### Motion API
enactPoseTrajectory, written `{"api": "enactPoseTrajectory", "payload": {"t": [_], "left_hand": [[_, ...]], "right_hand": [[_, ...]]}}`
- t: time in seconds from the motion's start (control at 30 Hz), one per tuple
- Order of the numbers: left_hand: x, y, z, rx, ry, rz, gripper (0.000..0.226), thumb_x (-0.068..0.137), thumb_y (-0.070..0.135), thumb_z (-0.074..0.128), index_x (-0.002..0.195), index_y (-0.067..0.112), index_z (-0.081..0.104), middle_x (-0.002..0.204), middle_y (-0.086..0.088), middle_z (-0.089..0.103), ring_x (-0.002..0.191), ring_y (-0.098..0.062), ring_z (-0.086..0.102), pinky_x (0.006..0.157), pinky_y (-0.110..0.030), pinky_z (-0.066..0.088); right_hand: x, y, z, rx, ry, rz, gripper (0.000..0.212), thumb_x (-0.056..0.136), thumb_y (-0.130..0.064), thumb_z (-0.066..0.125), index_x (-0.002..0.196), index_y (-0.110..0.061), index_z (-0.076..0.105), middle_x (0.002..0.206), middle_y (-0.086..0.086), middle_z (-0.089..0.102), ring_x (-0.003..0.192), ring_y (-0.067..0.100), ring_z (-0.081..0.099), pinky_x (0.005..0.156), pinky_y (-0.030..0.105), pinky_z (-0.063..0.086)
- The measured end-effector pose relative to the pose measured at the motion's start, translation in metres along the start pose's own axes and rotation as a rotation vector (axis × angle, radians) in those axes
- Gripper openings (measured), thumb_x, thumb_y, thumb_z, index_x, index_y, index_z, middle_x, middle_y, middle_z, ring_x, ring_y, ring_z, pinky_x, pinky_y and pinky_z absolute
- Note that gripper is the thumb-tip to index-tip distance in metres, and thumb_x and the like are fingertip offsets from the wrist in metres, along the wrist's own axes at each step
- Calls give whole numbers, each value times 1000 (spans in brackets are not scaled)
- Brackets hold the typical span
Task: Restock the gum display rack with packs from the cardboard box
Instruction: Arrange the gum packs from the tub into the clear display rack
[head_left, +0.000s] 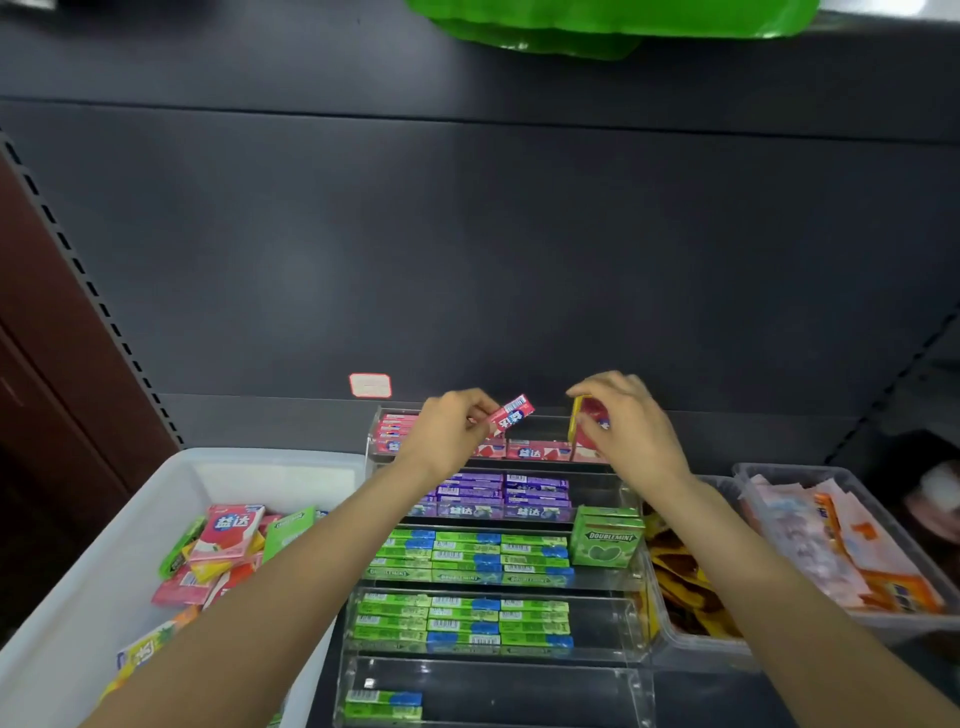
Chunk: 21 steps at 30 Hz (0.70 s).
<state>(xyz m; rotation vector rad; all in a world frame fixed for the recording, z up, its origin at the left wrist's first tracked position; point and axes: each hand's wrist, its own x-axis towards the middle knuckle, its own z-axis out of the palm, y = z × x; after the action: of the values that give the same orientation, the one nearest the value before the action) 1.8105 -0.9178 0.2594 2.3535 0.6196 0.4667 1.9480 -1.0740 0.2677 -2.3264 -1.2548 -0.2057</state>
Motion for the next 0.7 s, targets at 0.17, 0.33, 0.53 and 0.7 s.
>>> {"api": "enactPoseTrajectory", "payload": {"t": [0.17,0.33,0.53,0.7], "left_hand": [[24,17,16,-23,6,22,23,85,7,64,105,10,54,88,-6,64,79,-19,62,75,-29,53],[34,24,26,-88,-36,71,54,83,-1,61,128,20,38,85,-7,61,72,-21,63,65,-27,53],[39,18,41,-47,43,99,25,87,2,60,104,15,48,82,-10,63,67,-21,59,61,-27,47],[38,12,51,-34,-47,111,11,89,6,59,97,11,54,85,-9,64,71,-19,60,67,-29,50]], "right_hand": [[-5,21,-5,-22,-44,50,45,90,-16,60,133,-18,48,132,-1,47,123,14,39,96,29,41],[-6,28,1,-25,-103,63,50,91,-16,59,138,-21,43,135,-3,43,125,13,38,99,31,45],[-5,33,4,-24,-76,54,48,91,-16,59,136,-22,45,132,-4,43,124,12,39,97,30,47],[-4,34,5,-25,-78,65,49,90,-18,60,137,-23,43,134,-4,42,124,12,38,96,29,47]]}}
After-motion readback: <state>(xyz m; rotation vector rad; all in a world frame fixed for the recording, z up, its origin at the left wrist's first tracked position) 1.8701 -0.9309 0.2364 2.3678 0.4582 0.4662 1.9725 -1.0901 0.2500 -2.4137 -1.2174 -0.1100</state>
